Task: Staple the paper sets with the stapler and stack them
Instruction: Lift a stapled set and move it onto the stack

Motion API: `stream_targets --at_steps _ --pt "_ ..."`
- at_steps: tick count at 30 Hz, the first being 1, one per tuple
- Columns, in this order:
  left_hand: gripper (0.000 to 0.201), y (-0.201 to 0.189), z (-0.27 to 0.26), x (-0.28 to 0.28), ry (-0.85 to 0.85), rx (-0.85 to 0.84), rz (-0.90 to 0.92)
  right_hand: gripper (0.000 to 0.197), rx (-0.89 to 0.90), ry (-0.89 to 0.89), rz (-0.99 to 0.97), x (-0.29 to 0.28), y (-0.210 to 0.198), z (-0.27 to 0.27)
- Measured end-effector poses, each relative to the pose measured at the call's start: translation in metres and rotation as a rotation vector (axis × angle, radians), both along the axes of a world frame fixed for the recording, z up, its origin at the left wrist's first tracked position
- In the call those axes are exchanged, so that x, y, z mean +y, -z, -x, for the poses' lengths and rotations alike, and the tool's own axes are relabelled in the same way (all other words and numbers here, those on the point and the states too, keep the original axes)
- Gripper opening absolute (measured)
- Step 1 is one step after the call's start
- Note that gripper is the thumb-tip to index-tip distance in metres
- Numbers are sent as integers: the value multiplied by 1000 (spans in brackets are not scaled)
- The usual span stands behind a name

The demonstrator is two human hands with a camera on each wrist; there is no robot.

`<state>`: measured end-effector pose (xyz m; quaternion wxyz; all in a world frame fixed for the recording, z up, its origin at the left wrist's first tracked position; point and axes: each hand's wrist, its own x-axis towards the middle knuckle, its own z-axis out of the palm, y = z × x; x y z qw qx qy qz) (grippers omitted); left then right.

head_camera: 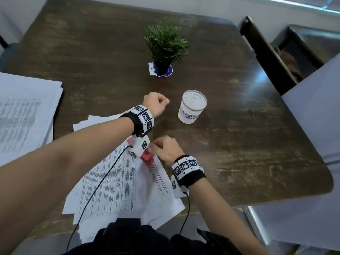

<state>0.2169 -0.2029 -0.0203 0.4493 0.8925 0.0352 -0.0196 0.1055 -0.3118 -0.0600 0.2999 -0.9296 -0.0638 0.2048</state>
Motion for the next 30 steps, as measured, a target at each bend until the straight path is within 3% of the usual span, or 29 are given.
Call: stream_targets --at_steps 2,6,10,15,19,22,24,27,30 --pt "14 13 14 25 -69 32 -22 49 57 -106 17 19 3 3" --pt "18 29 45 72 -240 59 -77 39 2 -201 128 37 14 12" --pt "21 44 80 104 -366 90 -76 36 -140 -21 120 28 16 8" --pt "26 61 122 109 -341 180 -128 39 -226 287 191 1 11 -9" --pt "23 73 143 96 -263 239 -152 39 -159 312 291 -10 10 -20" --pt "21 81 150 91 -253 250 -141 40 -323 280 400 -2 9 -12" --pt "25 83 155 94 -284 272 -178 36 -394 203 285 10 10 -3" --pt "41 83 164 103 -351 294 -346 39 -160 54 120 33 17 12" --pt "83 81 176 115 -445 379 -475 65 48 -13 204 53 22 25"
